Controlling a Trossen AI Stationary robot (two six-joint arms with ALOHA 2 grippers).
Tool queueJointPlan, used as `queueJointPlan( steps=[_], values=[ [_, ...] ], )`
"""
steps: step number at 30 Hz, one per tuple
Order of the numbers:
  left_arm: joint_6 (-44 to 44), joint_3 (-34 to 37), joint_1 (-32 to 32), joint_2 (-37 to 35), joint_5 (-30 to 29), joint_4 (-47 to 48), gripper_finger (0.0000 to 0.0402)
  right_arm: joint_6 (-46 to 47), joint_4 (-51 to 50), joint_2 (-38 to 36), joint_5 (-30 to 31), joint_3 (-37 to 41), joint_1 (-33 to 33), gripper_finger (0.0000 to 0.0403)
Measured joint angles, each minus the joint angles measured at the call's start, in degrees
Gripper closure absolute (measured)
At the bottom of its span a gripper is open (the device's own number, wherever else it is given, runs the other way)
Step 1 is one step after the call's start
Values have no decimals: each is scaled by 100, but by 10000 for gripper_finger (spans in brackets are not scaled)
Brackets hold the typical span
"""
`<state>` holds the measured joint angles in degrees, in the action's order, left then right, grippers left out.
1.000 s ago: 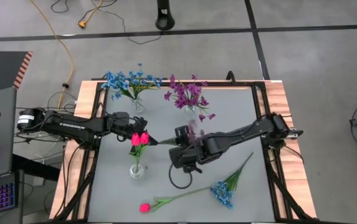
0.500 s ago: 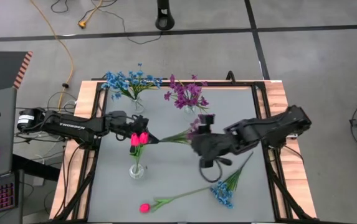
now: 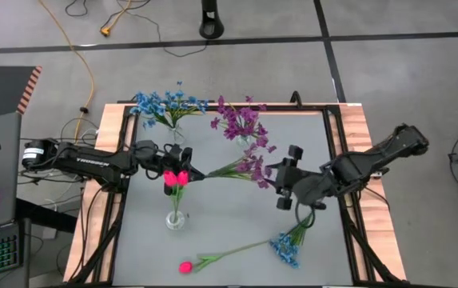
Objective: Sort flowers into vase by color
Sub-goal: Put the violet flower into the top right transparent vase
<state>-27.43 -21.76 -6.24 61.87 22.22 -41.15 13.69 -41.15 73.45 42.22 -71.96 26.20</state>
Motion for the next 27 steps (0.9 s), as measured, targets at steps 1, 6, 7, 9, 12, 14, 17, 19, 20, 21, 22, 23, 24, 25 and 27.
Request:
queueJointPlan(
  steps=[1, 6, 7, 9, 12, 14, 17, 19, 20, 21, 22, 23, 24, 25, 27],
  values=[
    [1, 0, 0, 0, 2, -58, 399, -1, 262, -157, -29, 239, -29, 200],
    [40, 0, 0, 0, -3, -232, 399, 18, 680, -868, -53, 947, -44, 200],
    [43, 0, 0, 0, -14, -260, 399, 72, 678, -1007, -55, 1013, -28, 200],
    [43, 0, 0, 0, -48, -272, 399, 240, 633, -1310, -55, 1147, 4, 200],
    [72, -8, 0, 0, -52, -426, 399, 524, 460, -1704, -21, 1359, 50, 200],
    [157, -53, 0, 0, -55, -457, 399, 704, 464, -1956, -22, 1627, 39, 200],
    [301, -221, 0, 0, -57, -506, 399, 1019, 664, -2313, -22, 2084, -58, 200],
    [444, -328, 0, 0, -57, -505, 399, 1087, 1057, -2526, -25, 2469, -133, 200],
    [520, -389, 0, 0, -57, -484, 399, 1087, 1323, -2615, -29, 2648, -169, 200],
    [601, -450, 0, 0, -60, -486, 399, 1086, 1685, -2688, -38, 2849, -218, 200],
    [706, -509, 0, 0, -59, -489, 399, 1055, 2053, -2744, -93, 3039, -262, 200],
    [783, -566, 0, 0, -59, -491, 399, 990, 2410, -2788, -190, 3214, -315, 200],
    [852, -609, 0, 0, -62, -491, 399, 895, 2813, -2814, -308, 3403, -369, 200],
    [924, -643, 0, 0, -82, -489, 399, 813, 3226, -2817, -423, 3577, -422, 200],
    [1086, -711, 2, 0, -213, -489, 399, 630, 4141, -2769, -676, 3923, -553, 200]
  ],
)
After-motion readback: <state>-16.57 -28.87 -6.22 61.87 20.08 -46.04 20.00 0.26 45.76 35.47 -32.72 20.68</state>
